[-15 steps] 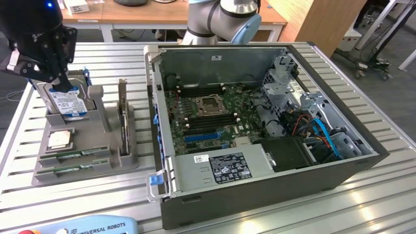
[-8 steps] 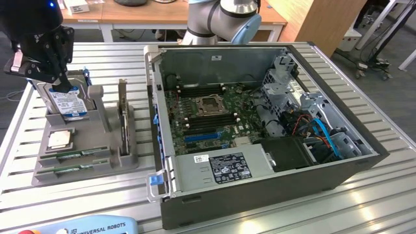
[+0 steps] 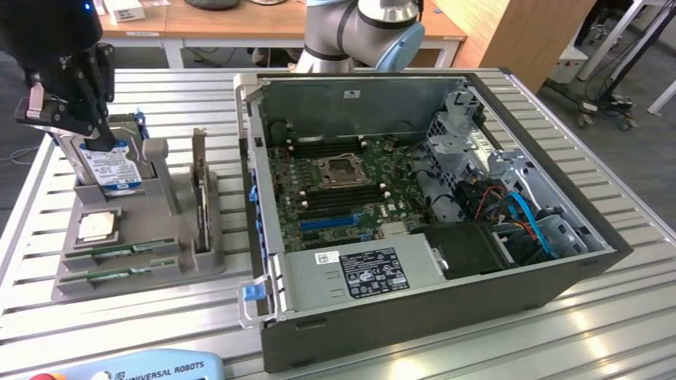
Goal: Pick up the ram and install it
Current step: 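Pick up the ram and move it above insertion slot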
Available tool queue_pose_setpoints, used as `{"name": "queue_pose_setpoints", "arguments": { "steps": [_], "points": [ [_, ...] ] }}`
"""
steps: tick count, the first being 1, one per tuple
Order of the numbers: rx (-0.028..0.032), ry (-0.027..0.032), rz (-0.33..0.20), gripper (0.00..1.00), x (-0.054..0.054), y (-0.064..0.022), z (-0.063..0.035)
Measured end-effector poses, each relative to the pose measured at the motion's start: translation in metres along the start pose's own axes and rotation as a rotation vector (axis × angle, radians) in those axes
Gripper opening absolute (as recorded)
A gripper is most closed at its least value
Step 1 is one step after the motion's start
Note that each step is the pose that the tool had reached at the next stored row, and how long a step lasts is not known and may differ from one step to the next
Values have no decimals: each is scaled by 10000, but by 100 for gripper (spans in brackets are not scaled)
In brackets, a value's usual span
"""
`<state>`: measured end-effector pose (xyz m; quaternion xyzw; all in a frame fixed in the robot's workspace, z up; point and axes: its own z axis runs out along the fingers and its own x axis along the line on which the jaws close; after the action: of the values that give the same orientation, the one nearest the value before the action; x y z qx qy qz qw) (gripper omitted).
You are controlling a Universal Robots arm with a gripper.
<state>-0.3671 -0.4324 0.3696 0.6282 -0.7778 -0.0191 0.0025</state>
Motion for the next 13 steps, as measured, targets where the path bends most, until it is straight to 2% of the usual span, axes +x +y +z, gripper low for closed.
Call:
{"name": "queue_pose_setpoints", "arguments": {
  "steps": [4,10,13],
  "points": [
    [-10,18,-482,10,0,0,3],
    [-10,19,-520,10,0,0,4],
    [-17,32,-923,10,0,0,5]
  ]
}}
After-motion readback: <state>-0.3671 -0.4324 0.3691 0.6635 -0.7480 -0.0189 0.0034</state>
